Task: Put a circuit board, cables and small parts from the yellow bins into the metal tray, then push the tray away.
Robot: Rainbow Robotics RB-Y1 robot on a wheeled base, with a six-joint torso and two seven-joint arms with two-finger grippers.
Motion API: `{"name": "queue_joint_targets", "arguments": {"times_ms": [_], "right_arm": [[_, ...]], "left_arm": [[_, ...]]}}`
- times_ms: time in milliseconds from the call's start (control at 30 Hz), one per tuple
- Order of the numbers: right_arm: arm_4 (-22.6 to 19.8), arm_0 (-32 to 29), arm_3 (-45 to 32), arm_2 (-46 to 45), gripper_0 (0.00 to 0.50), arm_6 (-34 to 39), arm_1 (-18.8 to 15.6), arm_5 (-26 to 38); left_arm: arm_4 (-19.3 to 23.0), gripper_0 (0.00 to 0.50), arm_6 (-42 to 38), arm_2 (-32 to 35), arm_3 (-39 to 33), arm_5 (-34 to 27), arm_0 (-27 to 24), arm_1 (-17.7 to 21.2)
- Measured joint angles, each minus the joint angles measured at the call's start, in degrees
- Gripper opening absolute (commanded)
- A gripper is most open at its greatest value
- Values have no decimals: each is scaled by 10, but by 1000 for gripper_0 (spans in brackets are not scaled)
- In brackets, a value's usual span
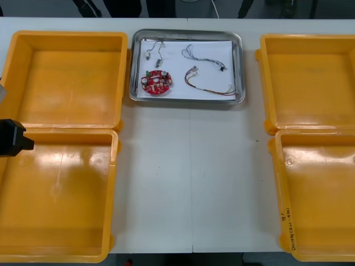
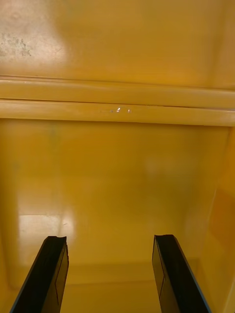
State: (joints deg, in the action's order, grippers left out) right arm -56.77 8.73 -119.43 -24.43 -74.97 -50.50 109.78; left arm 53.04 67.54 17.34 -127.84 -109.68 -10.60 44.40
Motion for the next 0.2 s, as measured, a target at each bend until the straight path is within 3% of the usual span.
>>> {"name": "queue_joint_targets", "arguments": {"times_ms": [200], "right_arm": [[0,0,0,0,467,0,0,0]], "left_arm": [[0,500,0,0,0,0,0,0]]}}
